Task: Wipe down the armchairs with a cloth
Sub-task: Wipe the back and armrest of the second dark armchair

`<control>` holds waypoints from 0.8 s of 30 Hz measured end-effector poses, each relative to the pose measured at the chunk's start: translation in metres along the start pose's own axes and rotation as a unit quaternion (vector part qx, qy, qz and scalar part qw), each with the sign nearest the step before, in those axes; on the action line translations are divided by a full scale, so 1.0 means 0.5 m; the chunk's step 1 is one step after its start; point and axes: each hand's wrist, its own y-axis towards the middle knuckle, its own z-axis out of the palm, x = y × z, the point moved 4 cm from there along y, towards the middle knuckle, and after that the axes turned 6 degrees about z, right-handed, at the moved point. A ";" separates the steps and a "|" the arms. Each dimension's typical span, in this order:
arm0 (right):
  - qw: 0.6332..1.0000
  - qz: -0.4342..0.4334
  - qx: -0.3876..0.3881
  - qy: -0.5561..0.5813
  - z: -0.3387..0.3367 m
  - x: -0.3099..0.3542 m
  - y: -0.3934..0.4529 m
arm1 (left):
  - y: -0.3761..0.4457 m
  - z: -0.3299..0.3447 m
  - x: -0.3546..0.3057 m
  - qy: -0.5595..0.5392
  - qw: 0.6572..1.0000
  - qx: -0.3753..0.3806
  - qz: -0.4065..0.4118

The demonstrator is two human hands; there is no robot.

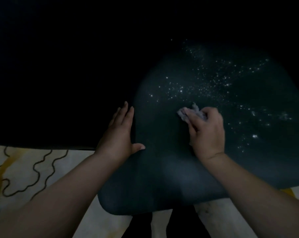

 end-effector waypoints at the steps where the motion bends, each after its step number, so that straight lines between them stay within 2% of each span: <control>1: 1.000 0.006 -0.009 0.017 0.005 0.020 -0.001 | 0.000 0.002 -0.002 -0.001 1.000 -0.006 -0.009; 2: 0.999 -0.006 -0.006 0.041 0.019 0.053 -0.001 | -0.002 0.003 -0.004 -0.005 1.000 -0.017 -0.020; 4: 0.993 -0.086 0.025 0.079 0.057 0.137 -0.009 | -0.001 0.003 -0.007 -0.006 0.999 -0.038 -0.034; 7: 0.980 -0.173 0.081 0.063 0.091 0.189 -0.016 | 0.007 0.000 -0.002 0.005 0.998 -0.039 -0.053; 9: 0.983 -0.159 0.079 0.039 0.081 0.152 0.004 | 0.008 -0.004 0.007 0.001 0.997 -0.042 -0.072; 13: 1.000 0.005 -0.002 0.021 0.031 0.049 0.066 | 0.014 -0.018 0.014 -0.021 0.996 -0.042 -0.080; 14: 0.999 0.017 -0.017 0.030 0.031 0.054 0.072 | 0.018 -0.020 0.011 -0.024 0.996 -0.042 -0.079; 16: 0.998 -0.018 -0.015 0.057 0.056 0.109 0.082 | 0.028 -0.022 0.004 -0.026 0.996 -0.048 -0.077; 20: 0.990 -0.116 0.059 0.060 0.113 0.207 0.093 | 0.048 -0.019 -0.005 -0.024 0.995 -0.053 -0.080; 22: 0.992 -0.107 0.049 0.039 0.105 0.168 0.117 | 0.052 -0.018 -0.009 -0.019 0.995 -0.064 -0.081; 24: 0.998 -0.046 0.020 0.026 0.082 0.102 0.146 | 0.055 -0.019 -0.018 -0.004 0.994 -0.078 -0.078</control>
